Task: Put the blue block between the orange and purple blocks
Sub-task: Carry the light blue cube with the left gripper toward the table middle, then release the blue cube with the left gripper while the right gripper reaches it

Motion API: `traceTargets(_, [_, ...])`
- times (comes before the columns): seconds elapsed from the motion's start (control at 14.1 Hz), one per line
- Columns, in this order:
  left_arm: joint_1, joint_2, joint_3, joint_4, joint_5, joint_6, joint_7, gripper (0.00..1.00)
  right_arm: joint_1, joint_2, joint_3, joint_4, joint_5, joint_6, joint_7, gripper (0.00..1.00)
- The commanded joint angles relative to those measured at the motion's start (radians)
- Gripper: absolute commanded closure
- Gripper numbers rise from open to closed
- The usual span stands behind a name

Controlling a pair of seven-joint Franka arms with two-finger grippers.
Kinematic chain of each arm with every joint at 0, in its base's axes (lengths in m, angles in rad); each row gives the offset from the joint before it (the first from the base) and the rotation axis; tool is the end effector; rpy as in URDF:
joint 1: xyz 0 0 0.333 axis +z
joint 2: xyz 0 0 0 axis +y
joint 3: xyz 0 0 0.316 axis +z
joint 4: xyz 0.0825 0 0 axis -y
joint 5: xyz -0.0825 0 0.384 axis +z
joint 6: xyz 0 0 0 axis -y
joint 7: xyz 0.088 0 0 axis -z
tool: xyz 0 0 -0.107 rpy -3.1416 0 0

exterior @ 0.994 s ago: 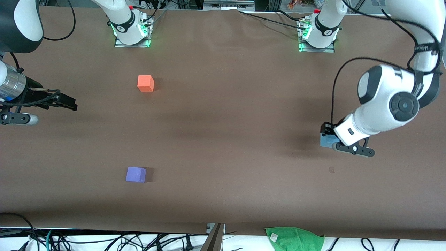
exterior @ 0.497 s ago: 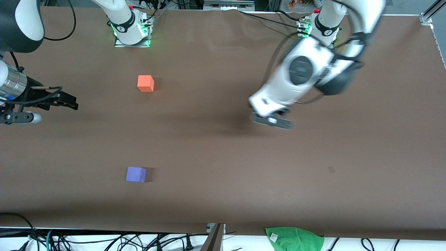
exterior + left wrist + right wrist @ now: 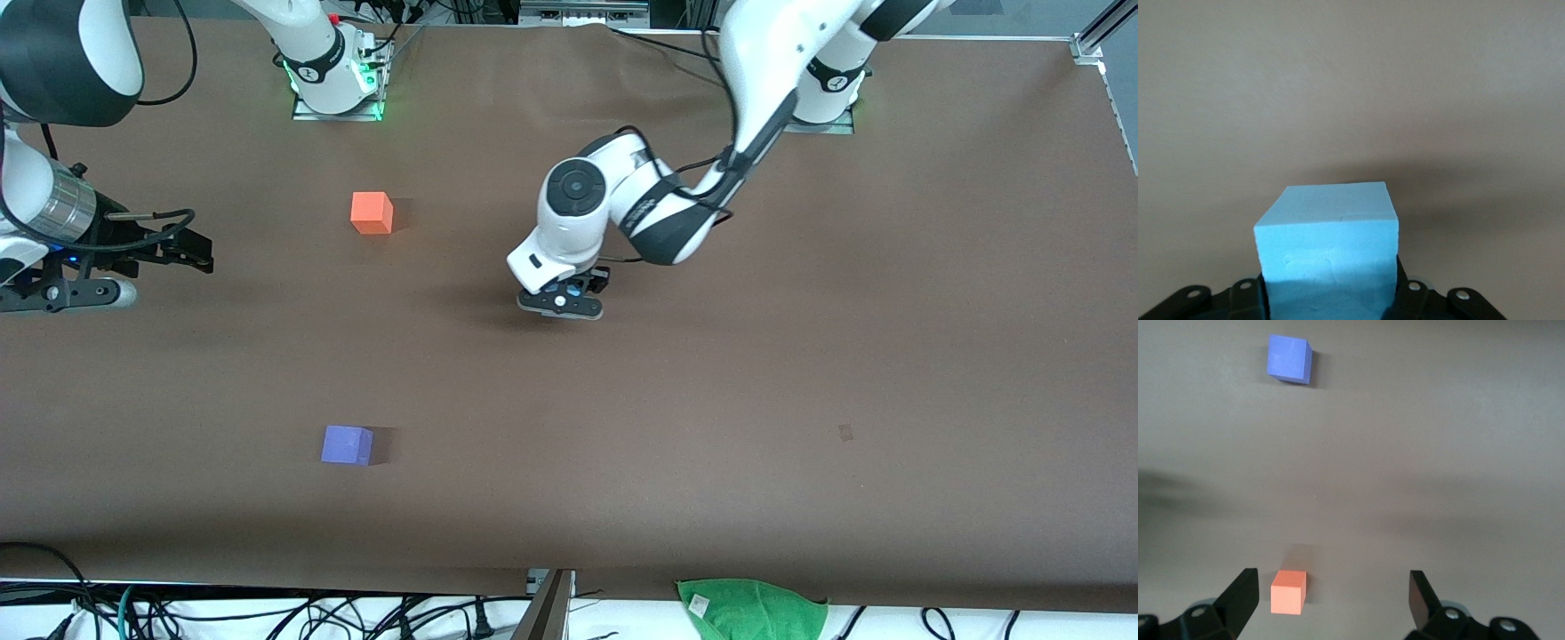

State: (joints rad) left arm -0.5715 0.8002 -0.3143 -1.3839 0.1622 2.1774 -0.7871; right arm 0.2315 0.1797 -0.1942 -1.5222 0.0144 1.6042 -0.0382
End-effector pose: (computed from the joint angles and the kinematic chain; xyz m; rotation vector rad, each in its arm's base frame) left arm 0.5069 -0.5331 0.2523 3.0543 -0.1463 -0.0666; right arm 0.6047 0.0333 0.5475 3.1157 0.1181 -0.1472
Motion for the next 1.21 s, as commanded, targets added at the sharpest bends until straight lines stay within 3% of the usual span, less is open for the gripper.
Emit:
traceTargets(0.0, [-0.044,0.082,0.032,0.049,0.030,0.050,-0.050,0.83,-0.007,-0.016,-0.021,0.001,0.024,-0.030,0.004,0.01])
traceTargets(0.07, [-0.045,0.091,0.034,0.049,0.030,0.061,-0.058,0.76,-0.009,-0.016,-0.028,-0.001,0.025,-0.030,0.003,0.01])
traceTargets(0.21, [-0.044,0.102,0.044,0.048,0.031,0.088,-0.058,0.33,-0.008,-0.016,-0.037,-0.001,0.025,-0.030,0.001,0.01])
traceTargets(0.28, [-0.045,0.108,0.049,0.048,0.033,0.093,-0.055,0.00,-0.009,-0.016,-0.037,-0.001,0.025,-0.029,0.001,0.01])
traceTargets(0.5, [-0.030,0.041,0.046,0.042,0.027,0.062,-0.060,0.00,-0.009,-0.009,-0.036,0.001,0.024,-0.030,0.004,0.01])
traceTargets(0.92, [0.094,-0.315,0.034,0.057,-0.024,-0.382,-0.046,0.00,0.032,0.039,-0.025,0.008,0.027,0.011,0.003,0.01])
traceTargets(1.14, [0.260,-0.484,0.032,0.057,-0.090,-0.557,-0.026,0.00,0.113,0.111,-0.025,0.008,0.073,0.101,0.130,0.01])
